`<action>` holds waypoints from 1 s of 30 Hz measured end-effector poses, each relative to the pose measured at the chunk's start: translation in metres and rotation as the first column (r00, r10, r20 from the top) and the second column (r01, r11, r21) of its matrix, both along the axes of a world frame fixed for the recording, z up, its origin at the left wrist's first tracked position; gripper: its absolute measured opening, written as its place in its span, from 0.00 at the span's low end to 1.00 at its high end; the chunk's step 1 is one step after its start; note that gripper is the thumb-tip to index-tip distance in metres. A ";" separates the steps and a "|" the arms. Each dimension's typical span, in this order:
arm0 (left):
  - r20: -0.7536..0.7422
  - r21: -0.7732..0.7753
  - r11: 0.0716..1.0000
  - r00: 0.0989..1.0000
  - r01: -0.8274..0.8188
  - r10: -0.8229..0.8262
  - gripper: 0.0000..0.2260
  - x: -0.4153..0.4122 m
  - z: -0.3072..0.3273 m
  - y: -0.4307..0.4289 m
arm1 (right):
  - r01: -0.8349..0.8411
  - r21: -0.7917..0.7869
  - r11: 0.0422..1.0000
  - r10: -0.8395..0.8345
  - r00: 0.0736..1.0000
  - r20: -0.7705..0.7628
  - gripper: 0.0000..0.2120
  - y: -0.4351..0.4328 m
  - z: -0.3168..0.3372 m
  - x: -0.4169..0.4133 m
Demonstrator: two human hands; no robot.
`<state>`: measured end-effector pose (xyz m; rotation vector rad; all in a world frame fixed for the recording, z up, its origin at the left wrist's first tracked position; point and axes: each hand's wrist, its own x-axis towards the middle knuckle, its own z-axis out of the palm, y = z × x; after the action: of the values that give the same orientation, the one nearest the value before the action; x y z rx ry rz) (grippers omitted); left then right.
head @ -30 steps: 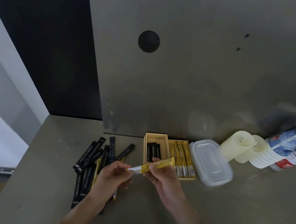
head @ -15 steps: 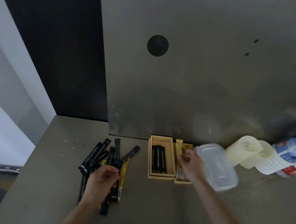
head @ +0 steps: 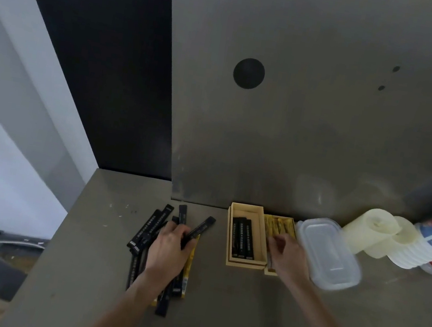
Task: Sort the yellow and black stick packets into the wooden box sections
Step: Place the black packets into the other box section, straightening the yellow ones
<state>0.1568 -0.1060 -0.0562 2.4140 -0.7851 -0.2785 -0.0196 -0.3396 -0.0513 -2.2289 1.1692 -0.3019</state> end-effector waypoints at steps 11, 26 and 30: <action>-0.069 -0.033 0.999 0.998 -0.008 0.006 0.08 0.006 0.000 -0.005 | -0.007 0.079 0.997 -0.014 0.965 0.262 0.04 0.033 0.034 -0.013; 0.103 -0.439 0.886 0.988 0.150 -0.117 0.19 -0.033 0.033 0.030 | -0.403 0.610 0.682 0.104 0.879 0.465 0.07 0.101 0.057 0.007; -0.225 -0.548 0.836 0.960 0.016 -0.166 0.22 -0.032 0.036 0.031 | -0.351 0.623 0.699 0.069 0.900 0.430 0.08 0.098 0.055 0.003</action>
<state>0.1246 -0.0751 -0.0202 1.7619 -0.7380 -0.3533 -0.0171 -0.2420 0.0038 -1.5190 0.6389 -0.1463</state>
